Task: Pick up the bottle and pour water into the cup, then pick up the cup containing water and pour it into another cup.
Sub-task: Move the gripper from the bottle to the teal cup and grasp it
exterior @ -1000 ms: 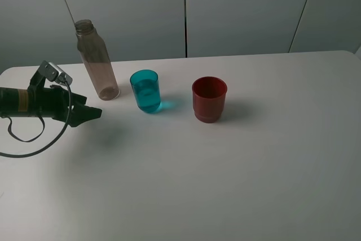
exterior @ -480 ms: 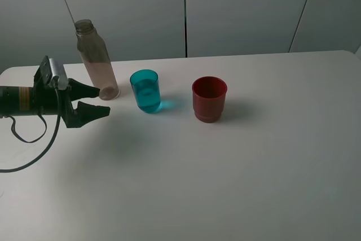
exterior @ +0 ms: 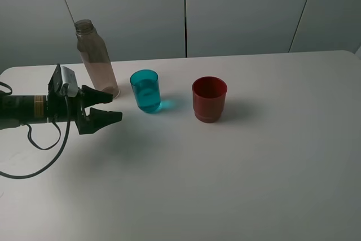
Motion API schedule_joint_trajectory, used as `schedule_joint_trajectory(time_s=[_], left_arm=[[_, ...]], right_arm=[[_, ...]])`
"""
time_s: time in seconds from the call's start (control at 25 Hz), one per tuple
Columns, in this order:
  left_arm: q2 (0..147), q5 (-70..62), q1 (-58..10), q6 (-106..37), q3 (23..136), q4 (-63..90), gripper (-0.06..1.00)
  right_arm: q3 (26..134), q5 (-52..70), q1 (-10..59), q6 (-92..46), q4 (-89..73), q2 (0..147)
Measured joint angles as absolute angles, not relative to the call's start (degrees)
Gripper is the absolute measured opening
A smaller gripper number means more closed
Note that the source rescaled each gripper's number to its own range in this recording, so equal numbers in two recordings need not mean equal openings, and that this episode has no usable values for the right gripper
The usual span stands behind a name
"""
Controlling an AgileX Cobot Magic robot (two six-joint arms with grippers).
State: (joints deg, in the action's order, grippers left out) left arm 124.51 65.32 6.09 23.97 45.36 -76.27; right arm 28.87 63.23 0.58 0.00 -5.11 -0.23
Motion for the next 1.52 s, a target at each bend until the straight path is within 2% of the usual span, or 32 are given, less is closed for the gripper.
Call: schedule_joint_trajectory(time_s=[0.68, 1.52], left_arm=[[128.67, 69.11, 2.46, 9.61, 45.14, -63.22, 0.99], [128.67, 69.23, -1.11, 8.64, 45.47, -57.98, 0.99]], right_arm=[[28.87, 63.23, 0.58, 0.0, -5.11, -0.23], [28.87, 63.23, 0.58, 0.0, -5.11, -0.23]])
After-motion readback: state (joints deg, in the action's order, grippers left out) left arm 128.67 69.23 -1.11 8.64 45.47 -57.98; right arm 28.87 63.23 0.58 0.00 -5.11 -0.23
